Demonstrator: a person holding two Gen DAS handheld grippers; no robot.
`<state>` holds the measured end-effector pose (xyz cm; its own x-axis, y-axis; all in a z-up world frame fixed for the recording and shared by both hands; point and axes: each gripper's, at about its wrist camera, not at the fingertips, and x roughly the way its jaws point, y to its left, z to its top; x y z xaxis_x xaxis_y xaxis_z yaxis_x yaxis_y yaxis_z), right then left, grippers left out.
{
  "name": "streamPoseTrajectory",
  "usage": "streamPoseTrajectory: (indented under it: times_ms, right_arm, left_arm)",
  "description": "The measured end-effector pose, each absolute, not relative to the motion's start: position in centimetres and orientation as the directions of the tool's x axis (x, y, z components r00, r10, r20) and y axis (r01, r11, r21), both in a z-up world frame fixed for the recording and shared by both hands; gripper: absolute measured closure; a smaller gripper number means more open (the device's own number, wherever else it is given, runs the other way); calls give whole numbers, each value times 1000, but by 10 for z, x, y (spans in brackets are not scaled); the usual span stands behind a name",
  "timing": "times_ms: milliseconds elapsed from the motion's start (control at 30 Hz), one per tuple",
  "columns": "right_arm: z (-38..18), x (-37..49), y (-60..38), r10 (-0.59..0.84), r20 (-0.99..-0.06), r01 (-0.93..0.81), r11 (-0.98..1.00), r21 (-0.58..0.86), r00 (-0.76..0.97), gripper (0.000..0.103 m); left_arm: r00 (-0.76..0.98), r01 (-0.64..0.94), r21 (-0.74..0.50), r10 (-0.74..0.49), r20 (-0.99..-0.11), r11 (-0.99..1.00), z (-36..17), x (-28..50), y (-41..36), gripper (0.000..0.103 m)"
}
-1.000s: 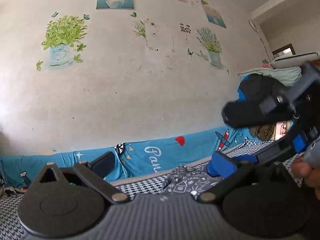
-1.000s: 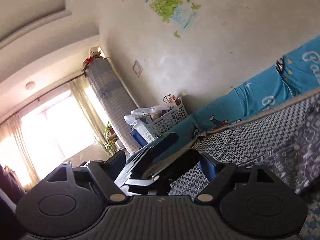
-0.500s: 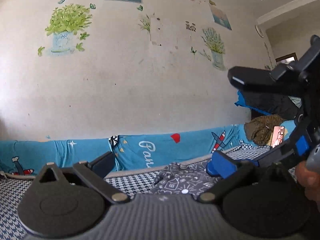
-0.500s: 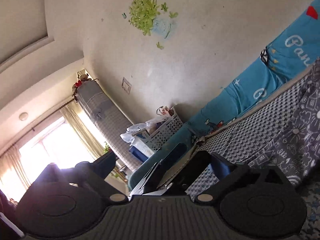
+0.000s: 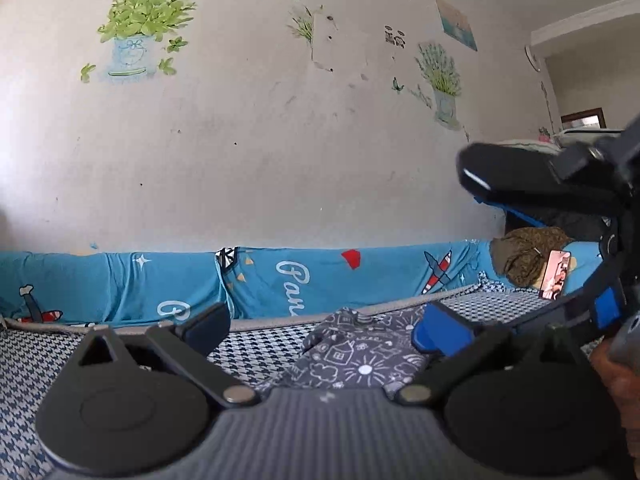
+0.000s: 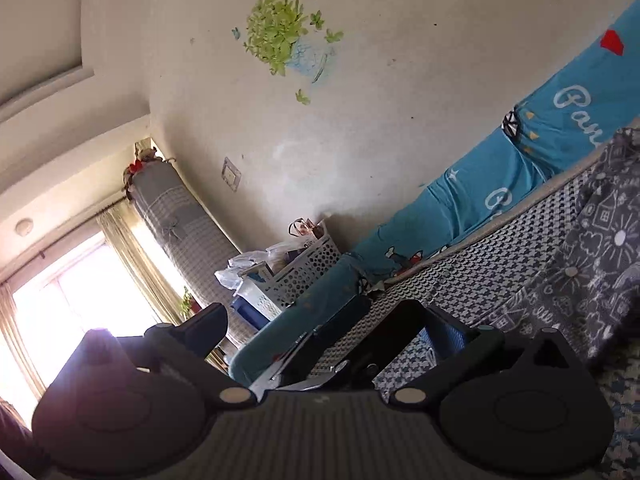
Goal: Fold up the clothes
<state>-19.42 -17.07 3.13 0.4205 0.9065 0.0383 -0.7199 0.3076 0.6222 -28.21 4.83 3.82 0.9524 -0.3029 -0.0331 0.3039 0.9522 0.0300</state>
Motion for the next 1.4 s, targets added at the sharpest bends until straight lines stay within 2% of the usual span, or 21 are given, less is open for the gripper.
streamPoseTrajectory:
  times_ms: [133, 300, 567, 867, 967, 1100, 1233, 1400]
  right_arm:
    - [33, -196, -169, 915, 24, -766, 321, 557, 402, 0]
    - [36, -208, -162, 888, -11, -801, 420, 427, 460, 0]
    - [34, -218, -155, 813, -63, -769, 571, 287, 579, 1]
    - [29, -216, -161, 752, -53, -717, 645, 265, 657, 1]
    - [28, -215, -159, 717, -81, -688, 690, 225, 692, 2]
    - [25, -214, -148, 640, -162, -628, 769, 120, 752, 3]
    - [18, -217, -139, 612, -217, -623, 782, 19, 761, 5]
    - [9, -218, -126, 593, -273, -626, 779, -46, 758, 5]
  left_arm:
    - [951, 308, 31, -307, -26, 951, 39, -286, 55, 0]
    - [947, 320, -2, -320, 12, 947, 42, -294, 62, 0]
    - [943, 334, 57, -334, 2, 941, 39, -304, 61, 0]
    - [961, 277, 35, -277, -10, 960, 36, -301, 64, 0]
    - [972, 230, 39, -228, -66, 972, 31, -292, 66, 0]
    - [958, 172, -32, -175, -227, 985, 23, -270, 80, 0]
    - [942, 110, -76, -129, -311, 991, 20, -250, 93, 0]
    - [881, 59, -130, -113, -459, 990, 14, -217, 104, 0]
